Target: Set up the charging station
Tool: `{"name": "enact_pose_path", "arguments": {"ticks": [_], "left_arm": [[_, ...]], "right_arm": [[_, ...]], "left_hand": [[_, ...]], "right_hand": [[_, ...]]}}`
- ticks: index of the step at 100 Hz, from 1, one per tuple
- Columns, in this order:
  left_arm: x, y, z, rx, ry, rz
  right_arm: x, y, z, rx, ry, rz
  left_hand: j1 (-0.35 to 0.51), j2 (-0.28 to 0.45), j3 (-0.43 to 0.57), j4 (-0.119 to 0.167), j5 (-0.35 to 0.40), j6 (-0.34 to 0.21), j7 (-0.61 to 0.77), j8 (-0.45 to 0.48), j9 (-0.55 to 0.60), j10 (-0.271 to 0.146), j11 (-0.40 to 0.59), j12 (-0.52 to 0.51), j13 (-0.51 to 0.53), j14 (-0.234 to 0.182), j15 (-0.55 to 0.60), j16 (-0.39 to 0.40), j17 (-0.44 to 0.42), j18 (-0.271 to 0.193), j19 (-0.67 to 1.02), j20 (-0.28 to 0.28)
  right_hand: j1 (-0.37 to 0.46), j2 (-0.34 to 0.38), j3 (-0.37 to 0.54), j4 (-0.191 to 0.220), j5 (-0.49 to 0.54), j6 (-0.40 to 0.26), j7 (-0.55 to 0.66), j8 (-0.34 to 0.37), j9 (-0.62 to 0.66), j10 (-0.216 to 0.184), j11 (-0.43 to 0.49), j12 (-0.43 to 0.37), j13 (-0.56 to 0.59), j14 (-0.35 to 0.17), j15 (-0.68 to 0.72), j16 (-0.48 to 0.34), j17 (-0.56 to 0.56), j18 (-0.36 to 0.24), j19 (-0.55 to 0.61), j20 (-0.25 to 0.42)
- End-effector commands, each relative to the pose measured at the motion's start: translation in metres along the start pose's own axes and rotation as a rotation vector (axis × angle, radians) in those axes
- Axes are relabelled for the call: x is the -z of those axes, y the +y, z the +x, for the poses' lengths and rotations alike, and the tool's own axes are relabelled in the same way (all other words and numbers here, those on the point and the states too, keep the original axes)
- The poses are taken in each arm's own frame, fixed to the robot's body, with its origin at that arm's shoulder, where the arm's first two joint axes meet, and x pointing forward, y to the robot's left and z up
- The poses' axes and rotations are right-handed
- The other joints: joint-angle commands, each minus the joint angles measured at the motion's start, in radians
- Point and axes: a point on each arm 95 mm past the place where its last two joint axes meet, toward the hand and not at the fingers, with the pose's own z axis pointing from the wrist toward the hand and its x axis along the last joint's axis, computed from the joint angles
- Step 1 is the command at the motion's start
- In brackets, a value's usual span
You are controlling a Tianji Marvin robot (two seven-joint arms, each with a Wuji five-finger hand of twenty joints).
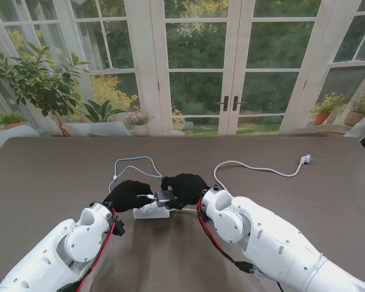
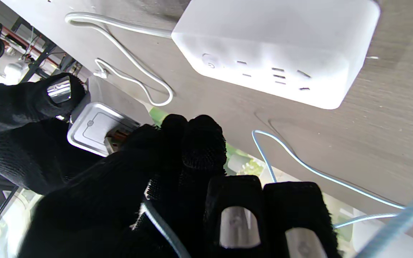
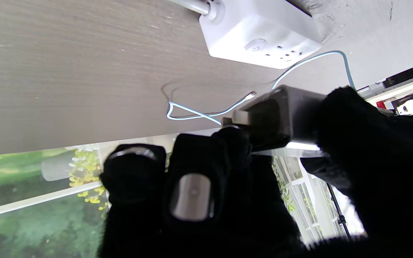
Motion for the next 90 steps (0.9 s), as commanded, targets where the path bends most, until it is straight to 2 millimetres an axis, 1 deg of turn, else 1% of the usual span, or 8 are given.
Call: {"name": "enact_pose_path", "arguments": {"ticks": [1, 7, 21, 32, 47, 56, 68, 90], "left_arm": [[-0.0005, 0.0016, 0.0015, 0.022, 0.006, -0.027], [-0.0002, 0.0006, 0.0011, 0.031, 0.009, -0.029], [0.0011, -0.0020, 0.0002, 0.049, 0.009, -0.068], [0.0013, -0.0025, -0.0010, 0.067, 0.009, -0.089], [0.0013, -0.0012, -0.0012, 0.112, 0.005, -0.101], [0.0003, 0.0010, -0.0013, 0.149, -0.032, -0.097], [-0.0001, 0.0019, -0.0022, 0.185, -0.041, -0.104], [0.0009, 0.0008, -0.0047, 0.227, -0.016, -0.124]], "right_arm": [[-0.0005, -0.0009, 0.0048, -0.002, 0.009, 0.012], [-0.0005, -0.0010, 0.0045, -0.002, 0.007, 0.015], [-0.0007, -0.0015, 0.0038, 0.000, 0.007, 0.017], [-0.0010, -0.0015, 0.0036, 0.001, 0.006, 0.019], [-0.0012, -0.0017, 0.0029, 0.000, 0.004, 0.021], [-0.0012, -0.0020, 0.0026, -0.001, 0.003, 0.022], [-0.0016, -0.0024, 0.0021, 0.000, 0.003, 0.022], [-0.0021, -0.0022, 0.0009, -0.003, 0.000, 0.022]], "left_hand": [[-0.138, -0.094, 0.051, 0.035, -0.028, 0.002, 0.014, -0.002, 0.058, 0.019, 0.007, -0.006, 0.011, -0.115, 0.125, -0.015, 0.070, -0.273, 0.285, 0.009], [-0.241, -0.207, 0.143, 0.001, -0.051, 0.016, -0.008, 0.039, 0.019, 0.013, -0.006, -0.002, 0.010, -0.090, 0.115, -0.019, 0.069, -0.272, 0.285, -0.003], [-0.501, -0.323, 0.343, 0.029, -0.146, 0.054, -0.016, 0.106, -0.087, 0.020, -0.016, 0.007, 0.011, -0.106, 0.066, -0.026, 0.069, -0.297, 0.285, -0.045], [-0.584, -0.305, 0.374, 0.010, -0.192, 0.049, 0.069, 0.157, -0.131, 0.030, 0.007, 0.019, 0.011, -0.115, 0.045, -0.027, 0.069, -0.301, 0.285, -0.060], [-0.553, -0.126, 0.320, 0.045, -0.289, 0.069, 0.159, 0.210, -0.201, 0.058, 0.026, 0.040, 0.012, -0.151, 0.040, -0.019, 0.068, -0.290, 0.285, -0.069], [-0.693, 0.263, 0.360, 0.092, -0.378, 0.122, 0.318, 0.295, -0.229, 0.079, 0.091, 0.093, 0.011, -0.164, 0.066, 0.003, 0.066, -0.248, 0.284, -0.054], [-0.747, 0.302, 0.285, 0.095, -0.327, 0.097, 0.403, 0.352, -0.208, 0.079, 0.148, 0.138, 0.012, -0.168, 0.072, 0.002, 0.066, -0.233, 0.285, -0.042], [-0.361, 0.130, -0.235, 0.127, -0.223, 0.066, 0.450, 0.450, -0.136, 0.057, 0.175, 0.171, 0.013, -0.254, 0.077, -0.012, 0.069, -0.290, 0.285, -0.041]], "right_hand": [[0.091, 0.100, 0.084, 0.057, 0.098, -0.070, 0.494, 0.071, 0.031, -0.011, 0.003, 0.013, 0.040, -0.001, 0.039, -0.556, 0.020, 0.019, 0.074, 0.018], [0.091, 0.101, 0.084, 0.057, 0.098, -0.070, 0.494, 0.071, 0.030, -0.011, 0.003, 0.013, 0.040, 0.000, 0.038, -0.556, 0.020, 0.019, 0.074, 0.018], [0.092, 0.101, 0.082, 0.057, 0.096, -0.071, 0.493, 0.071, 0.028, -0.011, 0.003, 0.014, 0.040, 0.002, 0.037, -0.556, 0.019, 0.019, 0.073, 0.018], [0.090, 0.102, 0.081, 0.057, 0.095, -0.072, 0.493, 0.072, 0.027, -0.011, 0.003, 0.014, 0.040, 0.002, 0.035, -0.557, 0.019, 0.019, 0.073, 0.018], [0.090, 0.103, 0.080, 0.058, 0.094, -0.073, 0.492, 0.073, 0.025, -0.012, 0.003, 0.015, 0.040, -0.003, 0.033, -0.558, 0.017, 0.019, 0.072, 0.019], [0.091, 0.104, 0.079, 0.059, 0.091, -0.071, 0.492, 0.075, 0.024, -0.011, 0.004, 0.015, 0.040, 0.006, 0.033, -0.558, 0.017, 0.019, 0.072, 0.019], [0.091, 0.105, 0.078, 0.059, 0.090, -0.072, 0.491, 0.077, 0.022, -0.013, 0.003, 0.015, 0.040, 0.002, 0.032, -0.559, 0.016, 0.018, 0.071, 0.020], [0.091, 0.106, 0.076, 0.059, 0.089, -0.072, 0.491, 0.079, 0.021, -0.013, 0.004, 0.015, 0.040, 0.001, 0.031, -0.559, 0.015, 0.018, 0.070, 0.020]]}}
